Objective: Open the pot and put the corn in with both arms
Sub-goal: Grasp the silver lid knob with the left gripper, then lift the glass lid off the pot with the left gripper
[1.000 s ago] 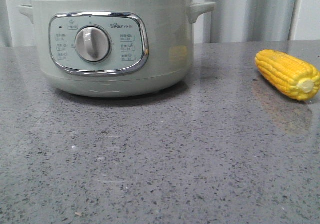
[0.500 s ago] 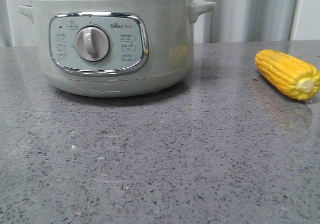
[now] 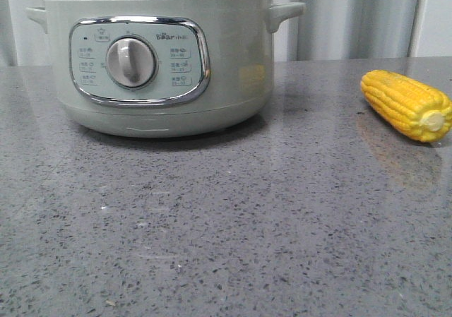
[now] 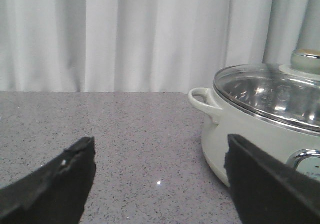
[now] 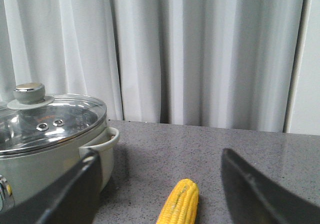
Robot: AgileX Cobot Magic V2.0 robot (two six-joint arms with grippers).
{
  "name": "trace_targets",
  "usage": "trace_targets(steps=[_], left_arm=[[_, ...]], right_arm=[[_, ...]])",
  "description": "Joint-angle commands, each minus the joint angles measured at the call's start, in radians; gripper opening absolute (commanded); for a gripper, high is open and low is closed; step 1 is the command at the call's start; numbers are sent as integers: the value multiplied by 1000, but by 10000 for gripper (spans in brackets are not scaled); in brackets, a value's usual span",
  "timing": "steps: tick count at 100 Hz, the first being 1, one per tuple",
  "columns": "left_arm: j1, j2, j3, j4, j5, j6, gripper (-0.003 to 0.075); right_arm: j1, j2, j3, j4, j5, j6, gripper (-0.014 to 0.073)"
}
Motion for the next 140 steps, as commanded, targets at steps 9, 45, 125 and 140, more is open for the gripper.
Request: trace_targets(steps=[9, 45, 125, 140], left_arm=[[1, 49, -44, -13, -85, 10, 494], [-177, 336, -243, -6, -90, 93, 493], [-543, 1098, -749, -76, -391, 157, 492], [-543, 1171, -804, -79, -375, 157, 492]], right_arm=[[-7, 17, -39, -11, -85, -4, 481], [-7, 28, -53, -11, -41, -4, 481], [-7, 28, -59, -11, 21, -4, 480], [-7, 28, -59, -11, 21, -4, 479]])
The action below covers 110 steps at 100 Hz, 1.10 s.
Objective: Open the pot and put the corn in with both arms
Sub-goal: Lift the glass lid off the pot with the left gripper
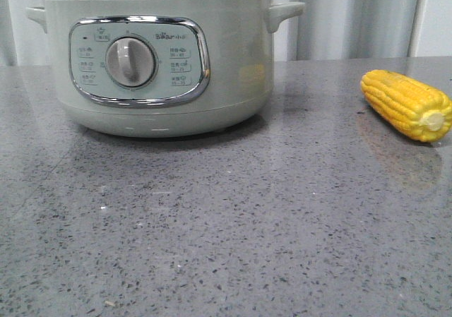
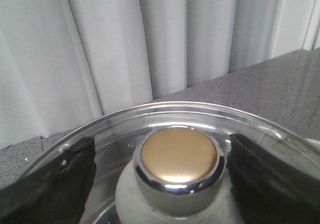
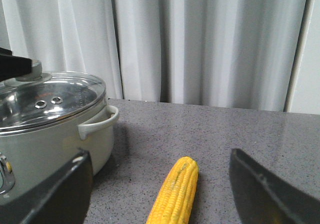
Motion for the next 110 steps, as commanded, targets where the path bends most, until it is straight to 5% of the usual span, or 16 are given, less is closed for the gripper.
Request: trace_targets(steps=[1, 30, 66, 110], left_arm=[[-6, 6, -63, -8, -46, -7, 492], [-6, 75, -96, -32, -42, -7, 463], [-6, 74, -106, -60, -42, -7, 89], [83, -170, -241, 4, -11, 75, 71]], right_arm=[[-7, 15, -38, -7, -69, -4, 479], [-7, 15, -38, -7, -69, -4, 479], [-7, 15, -38, -7, -69, -4, 479], [-7, 15, -38, -7, -67, -4, 479]])
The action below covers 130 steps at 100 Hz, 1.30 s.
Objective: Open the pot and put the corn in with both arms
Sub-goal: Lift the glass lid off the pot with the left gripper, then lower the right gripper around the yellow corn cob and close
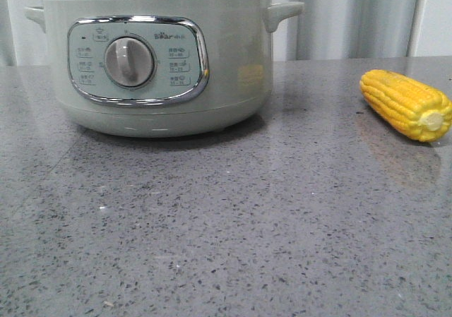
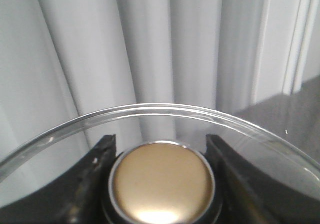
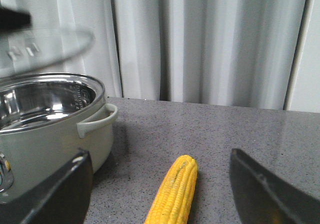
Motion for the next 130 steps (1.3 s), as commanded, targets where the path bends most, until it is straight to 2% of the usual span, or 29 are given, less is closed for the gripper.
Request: trace_targets(steps=[1, 24, 44, 58, 75, 91, 115, 130], left_arm=[[60, -126, -46, 13, -101, 33, 71], [323, -271, 61, -20, 69, 33, 71], [528, -372, 277, -80, 49, 33, 71], [616, -390, 441, -142, -2, 33, 71], [635, -384, 612, -160, -38, 33, 71], [633, -358, 701, -164, -76, 33, 89], [633, -325, 749, -168, -127, 33, 268], [633, -297, 753, -171, -110, 33, 323]], right_arm=[[-7, 12, -38, -7, -69, -4, 479], [-7, 12, -38, -7, -69, -4, 479], [-7, 12, -38, -7, -69, -4, 479], [-7, 12, -38, -7, -61, -4, 479], [-7, 12, -38, -7, -45, -4, 479], [-7, 12, -38, -7, -45, -4, 479], [-7, 12, -38, -7, -42, -4, 479], [-7, 12, -38, -7, -42, -4, 479]])
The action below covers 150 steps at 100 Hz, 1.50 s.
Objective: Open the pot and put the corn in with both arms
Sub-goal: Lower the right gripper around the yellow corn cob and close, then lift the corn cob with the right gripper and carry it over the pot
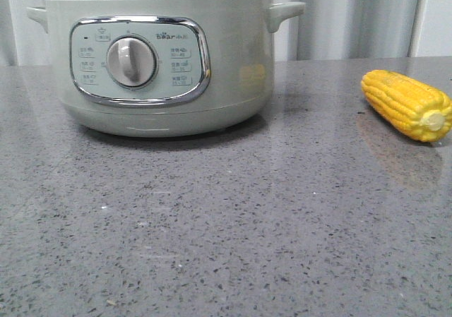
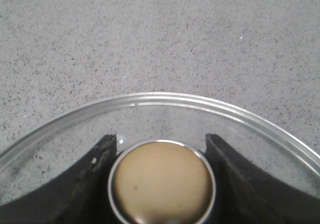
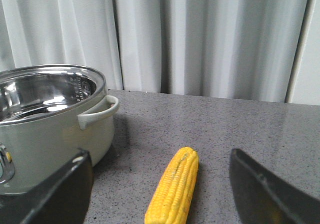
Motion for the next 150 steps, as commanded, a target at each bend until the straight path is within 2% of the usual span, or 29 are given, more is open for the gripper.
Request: trace_targets(steps=[1, 29, 41, 55, 73, 85, 108, 128, 133, 138, 145, 150], left_arm=[[-2, -4, -33, -7, -72, 1, 328], [-2, -8, -35, -11, -31, 1, 463], [-2, -80, -49, -11, 30, 1, 463], [-2, -227, -80, -13, 119, 1, 461], [-2, -455, -119, -57, 219, 1, 424], [-2, -592, -121, -63, 248, 1, 417], [-2, -760, -121, -62, 265, 1, 417], [-2, -794, -115, -62, 268, 1, 417], [-2, -794, -115, -62, 268, 1, 417], [-2, -794, -115, -63, 268, 1, 417], [-2, -794, -115, -63, 268, 1, 417], [-4, -794, -115, -63, 268, 1, 417]], right_arm=[[-7, 12, -38, -7, -72, -4, 479], [-7, 35, -41, -4, -106, -4, 479], [-7, 136, -81, 63, -35, -4, 477], [-7, 368, -223, 124, 147, -4, 477], [-7, 665, -474, 91, 396, -4, 477], [-7, 835, -594, 12, 491, -4, 477], [-38, 1024, -650, -15, 479, 23, 477], [-64, 1116, -650, 31, 479, 25, 475], [-64, 1130, -650, 53, 481, 25, 451], [-64, 1134, -650, 72, 487, 25, 388], [-64, 1128, -656, 88, 500, 25, 230], [-64, 1115, -664, 88, 507, 25, 83]])
